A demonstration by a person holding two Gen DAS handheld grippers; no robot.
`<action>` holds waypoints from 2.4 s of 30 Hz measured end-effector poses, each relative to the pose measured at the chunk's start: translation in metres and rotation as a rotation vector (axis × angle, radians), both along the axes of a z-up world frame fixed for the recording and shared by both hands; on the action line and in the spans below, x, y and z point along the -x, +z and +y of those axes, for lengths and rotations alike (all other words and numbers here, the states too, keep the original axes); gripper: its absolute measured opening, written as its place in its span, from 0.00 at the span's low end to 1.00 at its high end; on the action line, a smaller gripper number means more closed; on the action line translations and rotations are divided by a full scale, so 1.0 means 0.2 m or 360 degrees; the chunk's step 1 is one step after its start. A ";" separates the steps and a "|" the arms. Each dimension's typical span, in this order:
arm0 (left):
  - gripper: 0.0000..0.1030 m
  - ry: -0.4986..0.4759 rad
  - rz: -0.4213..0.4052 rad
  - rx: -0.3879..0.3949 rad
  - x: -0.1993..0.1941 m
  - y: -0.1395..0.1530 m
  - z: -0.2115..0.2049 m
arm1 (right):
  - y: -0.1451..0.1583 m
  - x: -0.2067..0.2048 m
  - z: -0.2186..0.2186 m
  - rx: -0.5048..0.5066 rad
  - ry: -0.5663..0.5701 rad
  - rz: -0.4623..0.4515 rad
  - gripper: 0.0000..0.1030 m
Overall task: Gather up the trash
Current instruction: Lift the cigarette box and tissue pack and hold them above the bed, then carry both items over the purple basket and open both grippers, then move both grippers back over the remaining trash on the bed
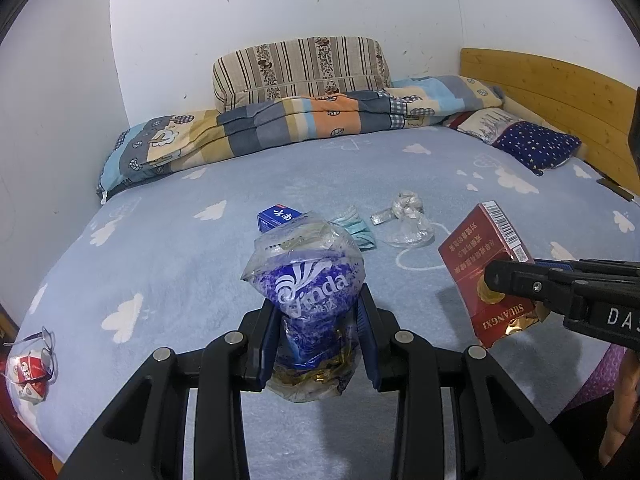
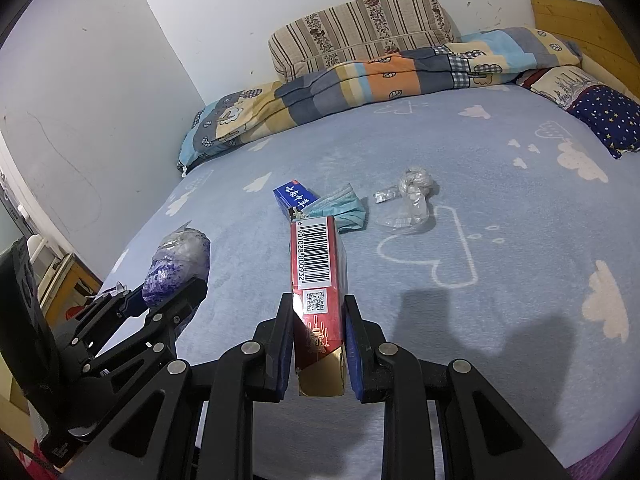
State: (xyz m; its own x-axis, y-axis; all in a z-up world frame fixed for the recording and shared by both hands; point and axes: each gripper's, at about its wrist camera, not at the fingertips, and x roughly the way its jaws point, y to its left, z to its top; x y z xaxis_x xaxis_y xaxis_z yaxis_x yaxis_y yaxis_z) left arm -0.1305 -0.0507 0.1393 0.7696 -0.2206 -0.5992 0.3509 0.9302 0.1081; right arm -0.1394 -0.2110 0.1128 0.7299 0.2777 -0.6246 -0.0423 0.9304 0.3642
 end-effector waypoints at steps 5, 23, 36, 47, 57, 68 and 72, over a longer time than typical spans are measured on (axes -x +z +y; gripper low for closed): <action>0.33 0.0000 -0.0002 -0.0001 0.00 0.00 0.00 | 0.00 0.00 -0.01 -0.0001 0.0002 -0.0001 0.23; 0.33 -0.0354 0.0105 0.0180 0.07 0.09 -0.16 | 0.16 0.26 -0.21 -0.0254 -0.0155 -0.0111 0.23; 0.33 -0.1064 0.0324 0.0331 0.48 0.25 -0.78 | 0.30 1.13 -0.83 -0.0272 -0.0710 -0.0212 0.24; 0.34 -0.1536 0.0633 0.0183 0.91 0.13 -1.48 | 0.09 1.70 -1.28 -0.0355 -0.1203 -0.0096 0.24; 0.56 -0.1500 0.0616 0.0159 0.93 0.13 -1.54 | -0.05 1.81 -1.45 -0.0381 -0.1336 -0.0018 0.31; 0.59 -0.1138 0.0516 0.0235 0.59 0.14 -1.10 | 0.00 1.55 -1.33 -0.0353 -0.1111 -0.0013 0.39; 0.59 -0.0974 0.0499 0.0233 0.43 0.11 -0.89 | 0.03 1.34 -1.21 -0.0326 -0.0943 0.0017 0.40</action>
State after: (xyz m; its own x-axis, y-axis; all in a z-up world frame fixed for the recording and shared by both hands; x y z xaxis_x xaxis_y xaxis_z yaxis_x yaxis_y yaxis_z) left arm -0.2156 -0.2291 0.1613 0.2770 -0.6544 -0.7036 0.8102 0.5527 -0.1951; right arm -0.4069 -0.4524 0.1179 0.7904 -0.0571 -0.6099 0.4639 0.7060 0.5351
